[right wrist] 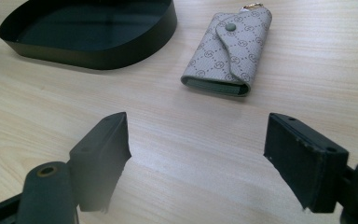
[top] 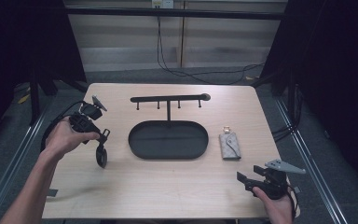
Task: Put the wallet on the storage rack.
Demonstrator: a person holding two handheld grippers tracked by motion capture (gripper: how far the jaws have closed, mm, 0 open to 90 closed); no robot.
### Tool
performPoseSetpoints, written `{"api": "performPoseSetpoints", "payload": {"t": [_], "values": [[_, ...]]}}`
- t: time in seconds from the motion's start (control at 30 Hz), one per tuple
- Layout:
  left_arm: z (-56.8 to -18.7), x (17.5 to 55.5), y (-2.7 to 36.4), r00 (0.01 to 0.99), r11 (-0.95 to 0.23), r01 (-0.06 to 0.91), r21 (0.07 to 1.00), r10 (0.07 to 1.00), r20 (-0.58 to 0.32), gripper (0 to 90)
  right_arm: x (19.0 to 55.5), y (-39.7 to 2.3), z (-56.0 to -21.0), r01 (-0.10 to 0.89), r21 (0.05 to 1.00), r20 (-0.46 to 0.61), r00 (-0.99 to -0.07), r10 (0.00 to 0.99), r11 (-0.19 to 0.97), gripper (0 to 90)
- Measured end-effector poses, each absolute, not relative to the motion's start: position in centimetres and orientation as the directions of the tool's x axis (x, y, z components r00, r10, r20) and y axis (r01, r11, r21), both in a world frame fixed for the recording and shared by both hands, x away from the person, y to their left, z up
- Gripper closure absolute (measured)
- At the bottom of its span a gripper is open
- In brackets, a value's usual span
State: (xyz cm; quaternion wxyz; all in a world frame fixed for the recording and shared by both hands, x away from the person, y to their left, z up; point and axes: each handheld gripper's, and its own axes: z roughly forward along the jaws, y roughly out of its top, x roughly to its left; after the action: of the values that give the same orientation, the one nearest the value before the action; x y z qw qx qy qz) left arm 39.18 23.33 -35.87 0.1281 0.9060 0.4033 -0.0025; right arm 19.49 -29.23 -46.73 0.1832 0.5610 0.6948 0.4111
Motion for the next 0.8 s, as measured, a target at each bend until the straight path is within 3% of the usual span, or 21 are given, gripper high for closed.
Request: {"api": "performPoseSetpoints", "payload": {"t": [0.8], "values": [[-32.5,38.8,20.2,0.714,-0.683,0.693,0.232,0.696,-0.083,71.2,19.5,-29.2,-46.7,0.628,0.778,0.209,-0.303,0.930,0.030,21.8]]}}
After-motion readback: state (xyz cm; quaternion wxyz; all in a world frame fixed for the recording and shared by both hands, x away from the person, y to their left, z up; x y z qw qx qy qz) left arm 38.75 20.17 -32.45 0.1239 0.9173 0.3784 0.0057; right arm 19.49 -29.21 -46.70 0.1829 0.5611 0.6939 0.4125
